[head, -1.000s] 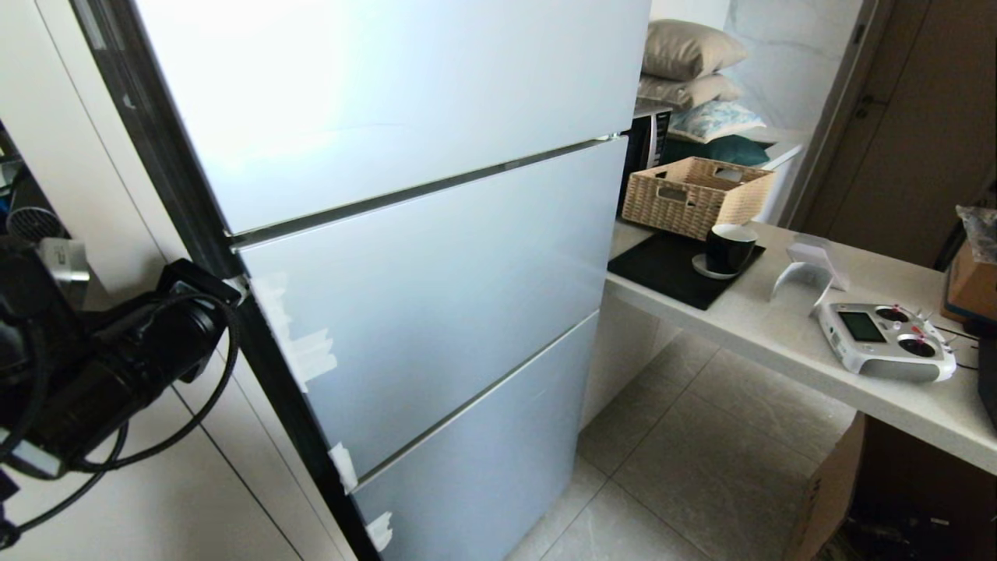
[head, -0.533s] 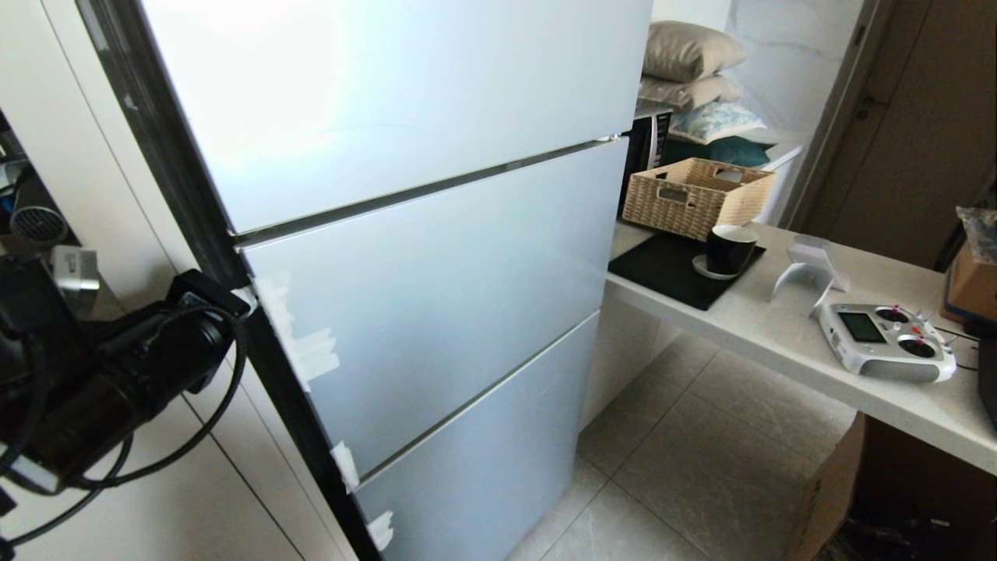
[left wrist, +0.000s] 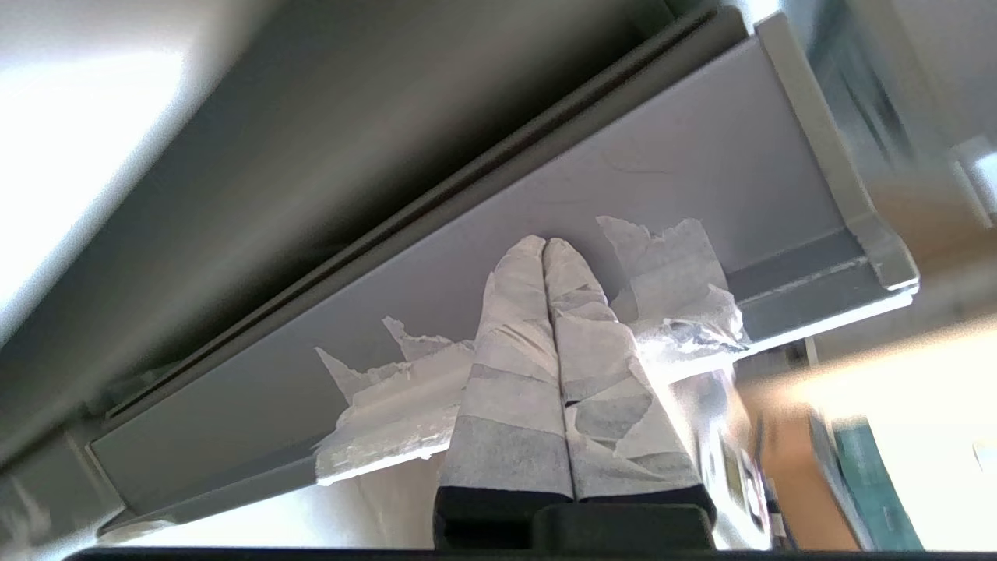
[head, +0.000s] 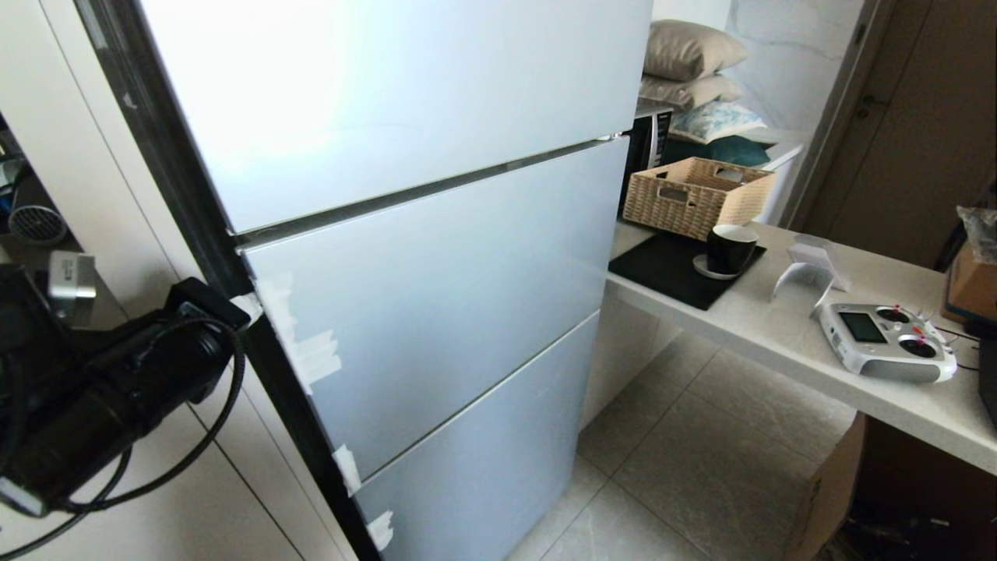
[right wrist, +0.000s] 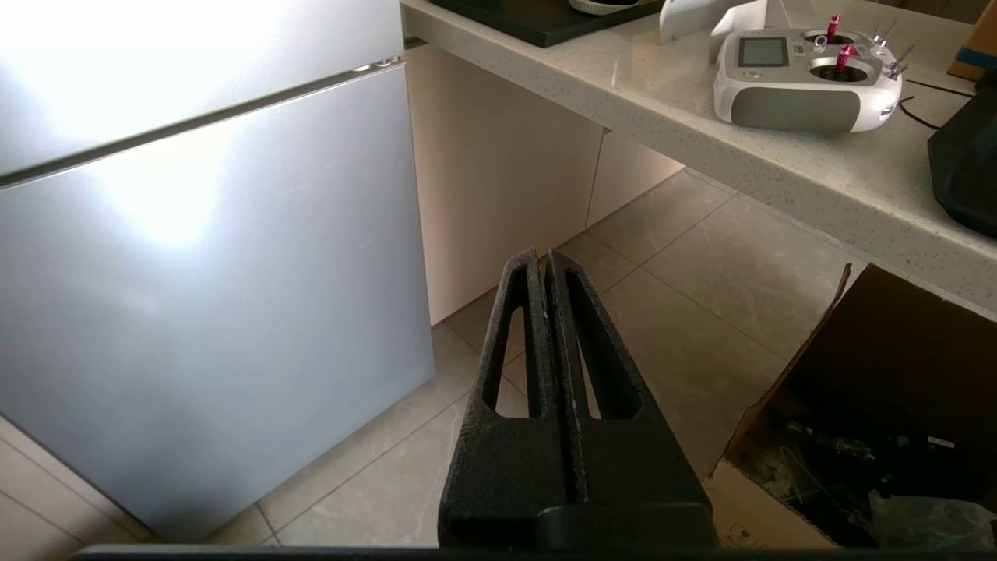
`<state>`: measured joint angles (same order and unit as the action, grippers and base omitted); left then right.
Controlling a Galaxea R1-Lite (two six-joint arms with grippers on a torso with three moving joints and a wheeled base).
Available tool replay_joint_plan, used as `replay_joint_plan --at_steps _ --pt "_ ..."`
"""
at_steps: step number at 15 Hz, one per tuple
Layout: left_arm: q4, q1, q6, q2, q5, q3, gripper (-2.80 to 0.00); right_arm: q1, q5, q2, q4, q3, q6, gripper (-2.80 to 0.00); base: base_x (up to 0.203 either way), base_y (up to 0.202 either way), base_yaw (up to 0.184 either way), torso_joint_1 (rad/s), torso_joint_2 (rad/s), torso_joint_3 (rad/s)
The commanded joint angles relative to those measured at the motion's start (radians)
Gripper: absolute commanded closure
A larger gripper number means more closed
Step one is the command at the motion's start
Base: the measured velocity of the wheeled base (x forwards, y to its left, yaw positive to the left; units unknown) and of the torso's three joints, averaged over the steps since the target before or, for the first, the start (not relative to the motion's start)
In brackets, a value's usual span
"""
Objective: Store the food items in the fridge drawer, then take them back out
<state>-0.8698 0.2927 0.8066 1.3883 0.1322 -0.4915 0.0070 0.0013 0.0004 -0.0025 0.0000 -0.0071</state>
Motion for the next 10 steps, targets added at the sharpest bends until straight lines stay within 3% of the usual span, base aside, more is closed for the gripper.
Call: replay_joint_plan --at_steps 1,6,10 --pt "-0.005 0.002 0.005 -0.016 0.003 0.020 0.00 0.001 0.000 0.000 -0.001 0.000 -0.001 0.00 0.000 0.000 0.000 0.000 0.00 0.000" --pt "-0.003 0.026 0.005 -0.061 0.003 0.069 0.00 0.001 0.000 0.000 -0.001 0.000 -0.001 0.00 0.000 0.000 0.000 0.000 0.00 0.000" --pt "-0.002 0.097 0.006 -0.094 0.002 0.095 0.00 0.001 0.000 0.001 -0.001 0.000 -0.001 0.00 0.000 0.000 0.000 0.000 0.00 0.000"
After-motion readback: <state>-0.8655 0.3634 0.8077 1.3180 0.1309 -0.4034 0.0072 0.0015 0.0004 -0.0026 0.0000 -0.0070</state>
